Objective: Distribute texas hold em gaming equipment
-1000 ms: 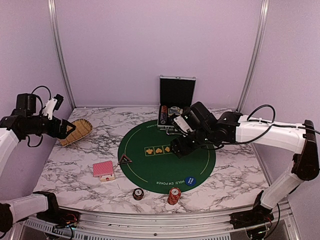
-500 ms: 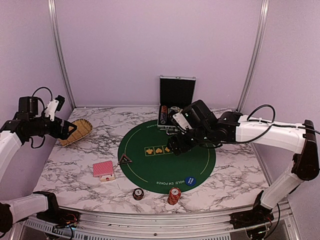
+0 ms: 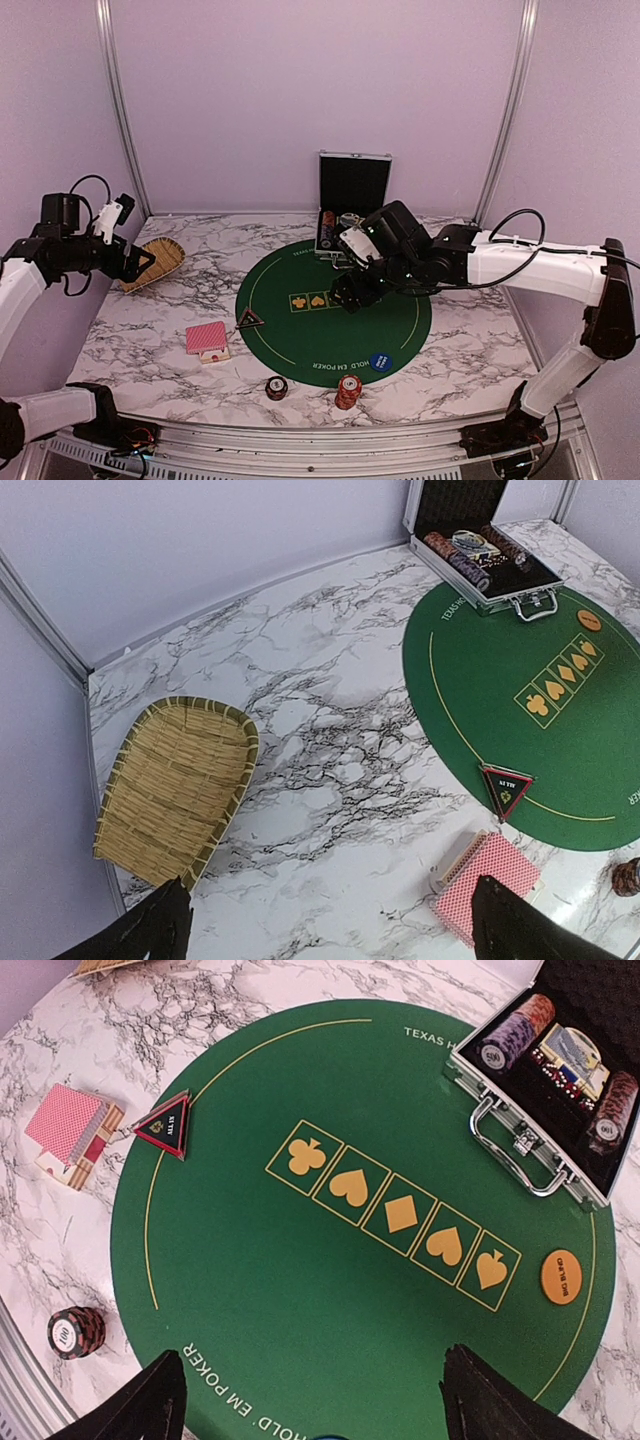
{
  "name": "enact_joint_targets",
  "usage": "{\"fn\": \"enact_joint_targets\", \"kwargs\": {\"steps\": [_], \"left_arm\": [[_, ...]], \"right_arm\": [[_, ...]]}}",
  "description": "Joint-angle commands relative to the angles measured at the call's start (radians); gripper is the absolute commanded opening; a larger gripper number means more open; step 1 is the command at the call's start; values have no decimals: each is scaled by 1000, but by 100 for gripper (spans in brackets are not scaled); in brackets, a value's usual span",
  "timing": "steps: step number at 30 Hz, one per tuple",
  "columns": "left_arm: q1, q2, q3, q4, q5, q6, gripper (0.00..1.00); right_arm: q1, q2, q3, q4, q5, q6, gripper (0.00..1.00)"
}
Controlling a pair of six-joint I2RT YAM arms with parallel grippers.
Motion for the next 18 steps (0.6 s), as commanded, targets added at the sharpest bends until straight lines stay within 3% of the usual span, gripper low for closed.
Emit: {"fn": "enact_joint_targets", "kwargs": {"steps": [1, 18], "left_arm": [[-11, 30, 7, 0, 5, 7, 99], [-29, 113, 75, -83, -36, 19, 99]], "right_arm": [[-11, 12, 0, 55, -19, -44, 86], [-15, 52, 14, 62, -85, -49, 84]]}}
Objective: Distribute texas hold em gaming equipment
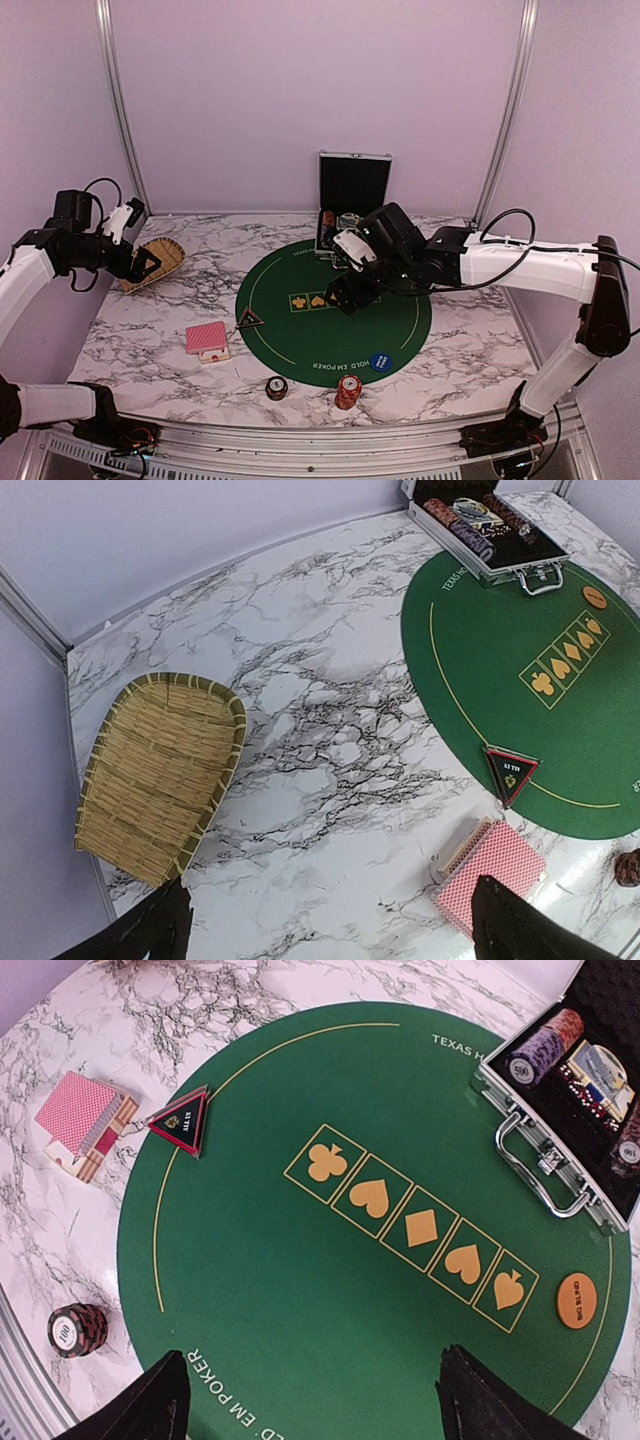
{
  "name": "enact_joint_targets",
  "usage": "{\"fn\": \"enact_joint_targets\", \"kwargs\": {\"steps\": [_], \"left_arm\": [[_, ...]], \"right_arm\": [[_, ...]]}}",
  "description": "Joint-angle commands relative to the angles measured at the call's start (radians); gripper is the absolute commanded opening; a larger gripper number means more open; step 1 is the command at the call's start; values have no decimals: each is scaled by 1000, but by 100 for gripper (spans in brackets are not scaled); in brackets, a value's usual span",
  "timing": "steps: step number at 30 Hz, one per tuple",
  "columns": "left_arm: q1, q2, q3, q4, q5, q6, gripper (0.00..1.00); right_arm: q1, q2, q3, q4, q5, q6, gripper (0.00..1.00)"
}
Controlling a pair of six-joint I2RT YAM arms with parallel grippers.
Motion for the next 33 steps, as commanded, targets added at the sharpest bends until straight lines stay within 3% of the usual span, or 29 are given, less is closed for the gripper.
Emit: {"fn": "enact_joint_targets", "kwargs": {"steps": [1, 8, 24, 33], "left_arm": [[-1, 16, 55, -79, -17, 13, 99], [-2, 52, 120, -174, -49, -38, 99], [-1, 78, 253, -448, -34, 5, 99], [-1, 67, 283, -489, -9, 7, 99]], "right_arm": [[-6, 22, 18, 8, -41, 8, 84], [18, 32, 40, -36, -96, 24, 84], [245, 55, 75, -178, -33, 61, 93], [279, -5, -7, -242, -42, 95, 88]]}}
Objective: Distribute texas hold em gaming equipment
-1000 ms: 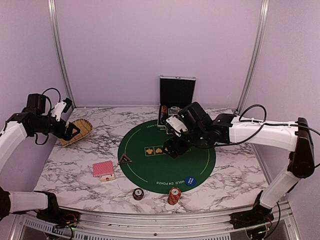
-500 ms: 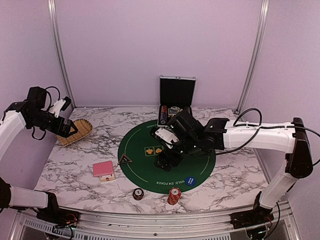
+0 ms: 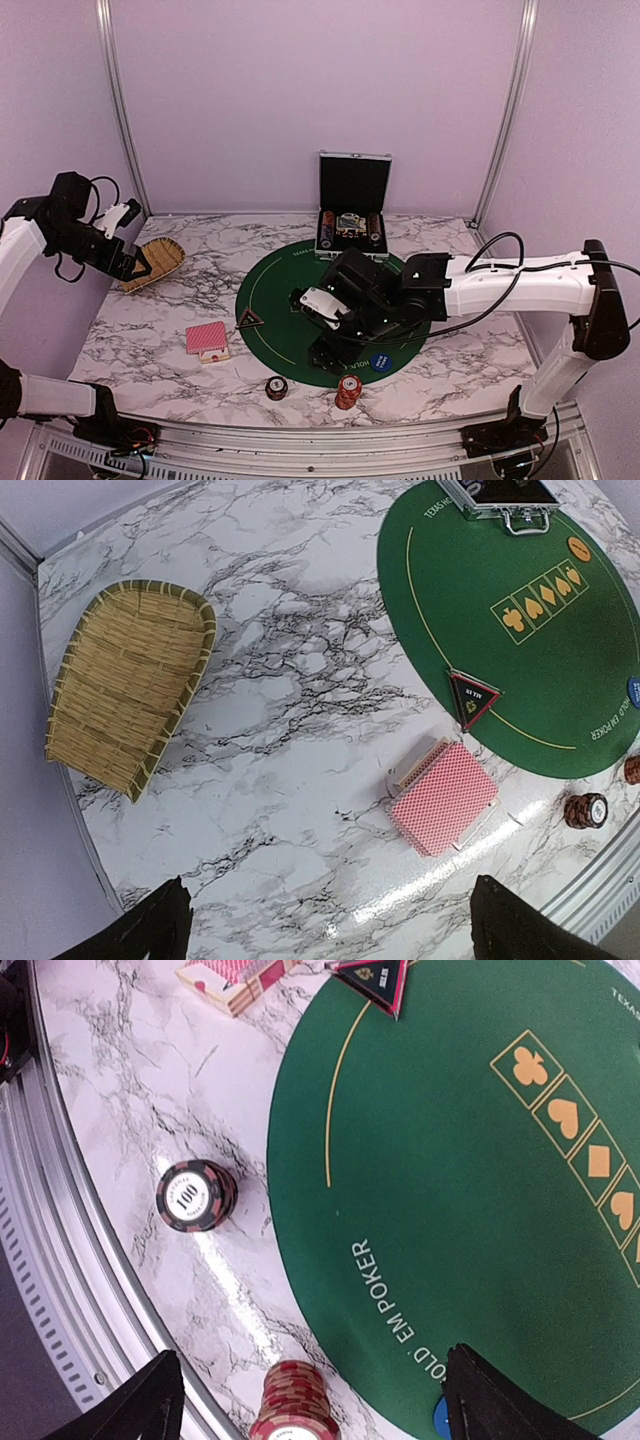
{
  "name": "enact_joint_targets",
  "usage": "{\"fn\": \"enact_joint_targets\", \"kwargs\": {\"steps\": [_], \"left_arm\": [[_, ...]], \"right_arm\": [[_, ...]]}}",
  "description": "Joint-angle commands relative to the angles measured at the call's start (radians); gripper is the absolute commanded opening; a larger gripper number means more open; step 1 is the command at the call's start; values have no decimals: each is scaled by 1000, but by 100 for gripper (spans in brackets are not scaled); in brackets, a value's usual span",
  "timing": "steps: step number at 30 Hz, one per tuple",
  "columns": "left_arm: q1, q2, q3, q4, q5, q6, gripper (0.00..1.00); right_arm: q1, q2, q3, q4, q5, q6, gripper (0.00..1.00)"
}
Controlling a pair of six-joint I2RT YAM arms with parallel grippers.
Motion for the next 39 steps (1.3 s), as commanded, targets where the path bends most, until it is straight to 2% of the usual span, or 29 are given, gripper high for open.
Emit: {"fn": "enact_joint_targets", "kwargs": {"steps": [1, 6, 16, 33, 39], "left_arm": [[-2, -19, 34, -57, 31, 11, 99], [-1, -15, 42, -64, 45, 13, 99], [-2, -16, 55, -85, 64, 16, 99], [-2, -12, 74, -104, 93, 19, 99], [-2, -12, 82, -109, 91, 18, 99]], "right_arm": [[19, -58, -46, -57, 3, 33, 87], [58, -56, -77, -80, -45, 36, 91], [64, -50, -100, -97, -36, 41, 95], [64, -36, -155, -81, -12, 43, 88], [64, -35, -176, -60, -12, 44, 83]]}}
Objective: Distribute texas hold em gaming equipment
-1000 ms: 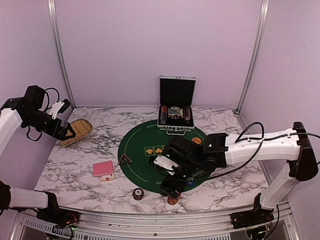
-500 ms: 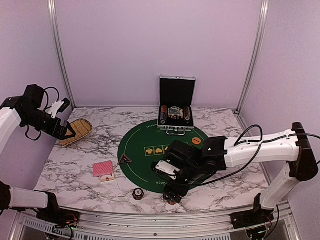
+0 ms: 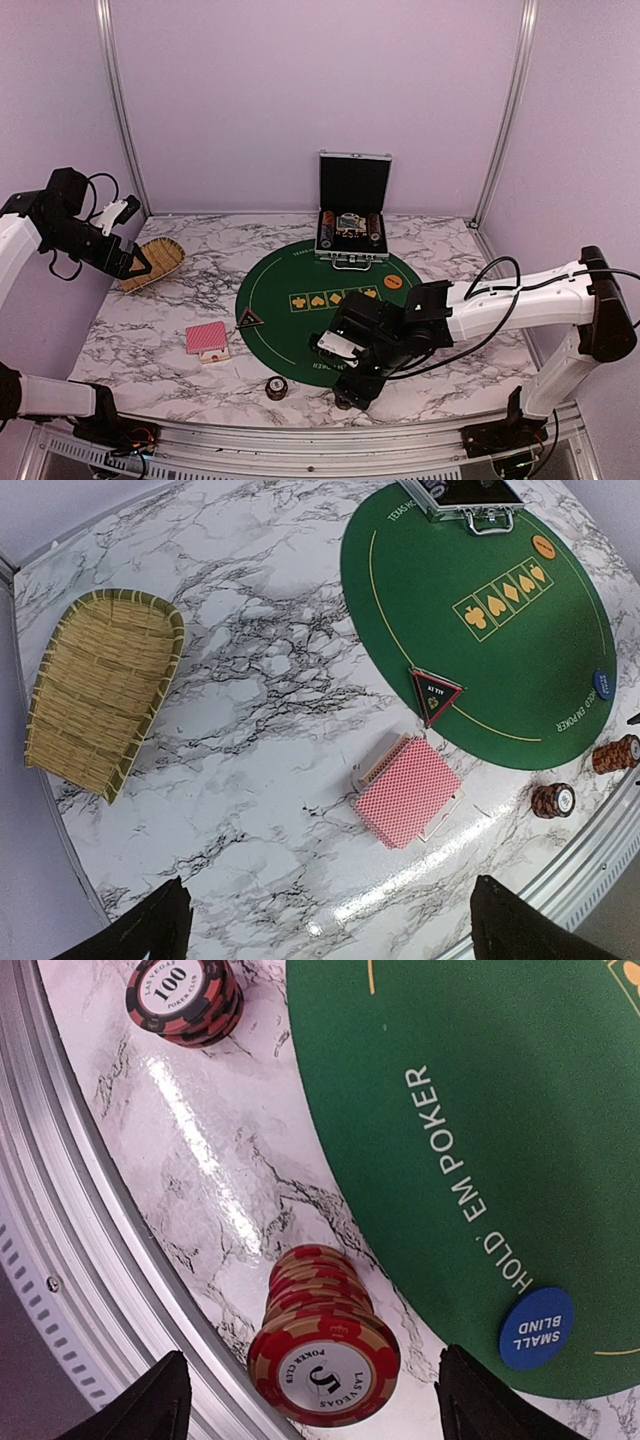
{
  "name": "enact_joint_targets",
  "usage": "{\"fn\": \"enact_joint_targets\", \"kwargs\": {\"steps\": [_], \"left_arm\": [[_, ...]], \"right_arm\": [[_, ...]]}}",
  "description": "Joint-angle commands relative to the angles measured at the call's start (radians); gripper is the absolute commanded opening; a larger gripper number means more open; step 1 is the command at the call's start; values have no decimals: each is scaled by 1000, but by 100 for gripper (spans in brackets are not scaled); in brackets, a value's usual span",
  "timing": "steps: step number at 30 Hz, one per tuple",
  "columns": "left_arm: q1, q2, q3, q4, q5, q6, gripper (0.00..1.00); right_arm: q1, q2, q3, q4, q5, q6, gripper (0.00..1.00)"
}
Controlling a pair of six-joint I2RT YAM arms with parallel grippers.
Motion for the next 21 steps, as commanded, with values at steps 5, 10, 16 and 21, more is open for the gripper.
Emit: {"fn": "enact_joint_targets", "kwargs": {"steps": [5, 10, 16, 21], "left_arm": [[-1, -4, 33, -31, 17, 10, 99], [-2, -5, 40, -33, 14, 7, 99], [-1, -8, 41, -37, 5, 14, 99], [-2, -7, 47, -39, 9, 16, 99]], "right_arm": [[3, 2, -19, 35, 12, 15, 77], [3, 11, -22, 50, 12, 16, 72], [3, 19, -19, 63, 3, 14, 66], [4, 23, -23, 66, 4, 12, 61]]}}
